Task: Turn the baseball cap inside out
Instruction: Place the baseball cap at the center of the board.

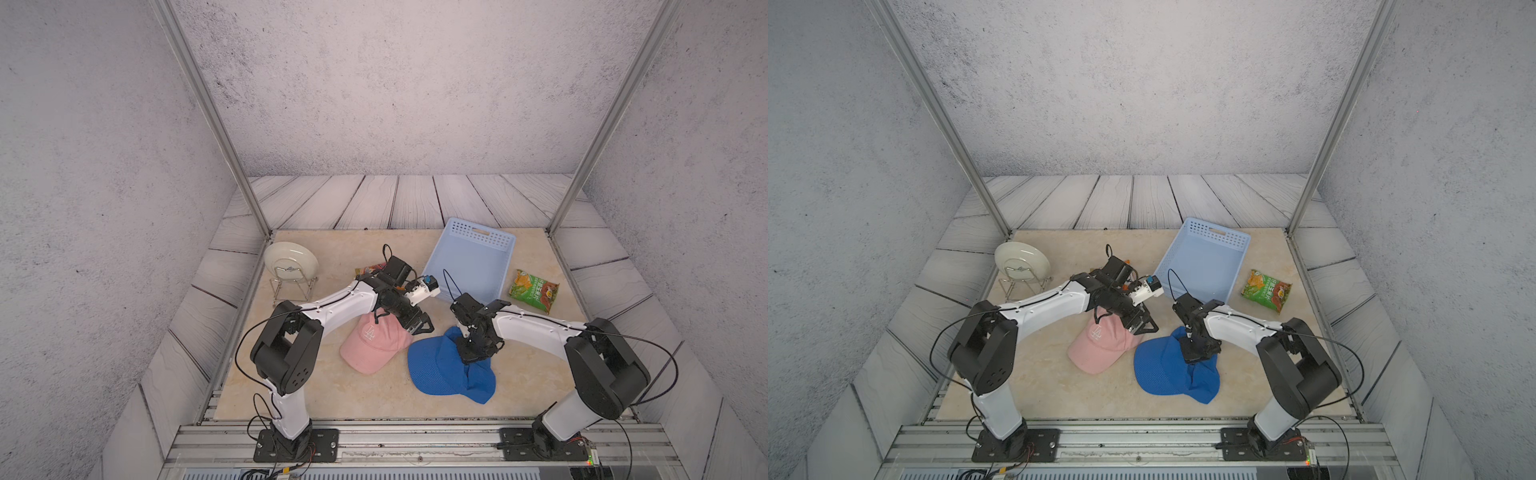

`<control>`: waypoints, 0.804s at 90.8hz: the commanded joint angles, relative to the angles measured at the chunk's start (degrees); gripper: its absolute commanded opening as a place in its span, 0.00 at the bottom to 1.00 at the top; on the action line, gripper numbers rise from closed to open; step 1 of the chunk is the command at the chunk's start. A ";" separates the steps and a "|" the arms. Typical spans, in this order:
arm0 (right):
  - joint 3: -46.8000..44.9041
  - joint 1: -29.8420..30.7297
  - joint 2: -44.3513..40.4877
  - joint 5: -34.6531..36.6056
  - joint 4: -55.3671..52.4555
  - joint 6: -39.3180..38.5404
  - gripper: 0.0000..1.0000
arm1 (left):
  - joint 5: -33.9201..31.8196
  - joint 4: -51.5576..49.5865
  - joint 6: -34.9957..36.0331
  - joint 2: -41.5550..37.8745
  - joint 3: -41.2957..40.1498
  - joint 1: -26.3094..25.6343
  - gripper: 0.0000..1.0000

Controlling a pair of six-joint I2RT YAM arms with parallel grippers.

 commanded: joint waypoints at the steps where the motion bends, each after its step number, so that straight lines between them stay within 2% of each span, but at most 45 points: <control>1: 4.94 0.17 -7.26 -1.57 -6.02 0.62 0.00 | 1.56 1.12 -1.15 -2.75 -1.24 1.15 0.78; 22: 8.35 0.17 -12.92 -0.95 -11.79 1.32 0.00 | 3.57 2.42 -2.18 -3.68 -1.98 1.95 0.78; 48: 8.85 0.09 -21.93 -0.98 -8.16 3.92 0.00 | 4.18 2.37 -1.87 -3.87 -2.08 1.98 0.78; 73: 4.16 0.09 -20.70 3.15 -6.37 4.71 0.00 | 4.10 2.03 -1.65 -4.06 -2.51 2.05 0.78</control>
